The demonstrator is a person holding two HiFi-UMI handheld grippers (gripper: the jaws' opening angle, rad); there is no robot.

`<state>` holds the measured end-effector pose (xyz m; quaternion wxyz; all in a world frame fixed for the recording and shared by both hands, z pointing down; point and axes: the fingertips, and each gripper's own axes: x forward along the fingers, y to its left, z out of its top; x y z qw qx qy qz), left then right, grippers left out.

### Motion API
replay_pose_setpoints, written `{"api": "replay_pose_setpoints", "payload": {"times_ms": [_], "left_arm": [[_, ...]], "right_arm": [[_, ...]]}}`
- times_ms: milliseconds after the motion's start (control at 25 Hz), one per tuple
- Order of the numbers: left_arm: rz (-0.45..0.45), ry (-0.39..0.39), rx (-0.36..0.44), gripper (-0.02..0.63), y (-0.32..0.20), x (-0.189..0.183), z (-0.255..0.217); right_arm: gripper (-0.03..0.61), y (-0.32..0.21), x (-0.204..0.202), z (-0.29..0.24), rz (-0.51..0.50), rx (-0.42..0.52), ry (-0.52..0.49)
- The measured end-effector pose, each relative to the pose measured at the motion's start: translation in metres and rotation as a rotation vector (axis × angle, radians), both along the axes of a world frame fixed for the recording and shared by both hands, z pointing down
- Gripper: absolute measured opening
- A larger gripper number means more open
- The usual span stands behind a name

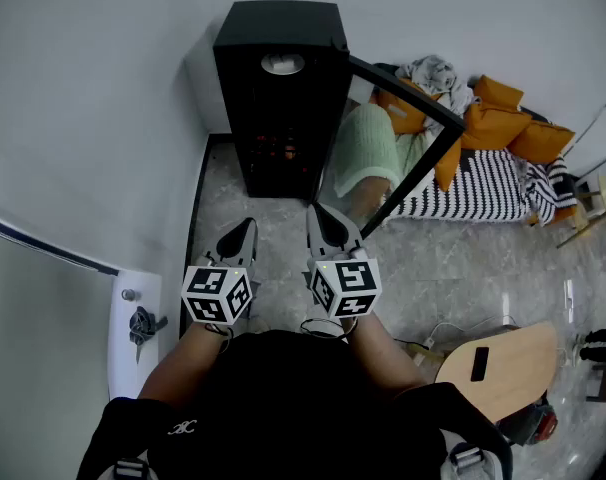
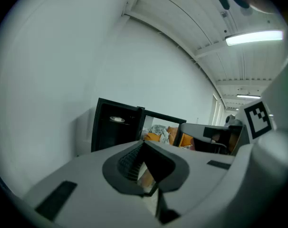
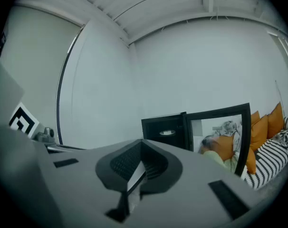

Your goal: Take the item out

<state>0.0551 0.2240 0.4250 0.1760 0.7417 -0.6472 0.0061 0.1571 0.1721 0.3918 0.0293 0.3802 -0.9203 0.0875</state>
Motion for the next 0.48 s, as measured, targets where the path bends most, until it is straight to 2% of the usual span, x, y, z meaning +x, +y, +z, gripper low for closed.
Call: {"api": "replay_pose_setpoints", "payload": {"times_ms": [200,480], "left_arm": [[0.004,0.010,-0.008,0.008,-0.001,-0.011,0.005],[0.014,0.028,-0.006,0.008,0.002,-0.021,0.011]], "right_arm": [[0.008,-0.001,-0.010,0.009,0.012,-0.023,0.002],[0.008,0.003,-0.020,0.011,0.037,0.001,0.042]]}}
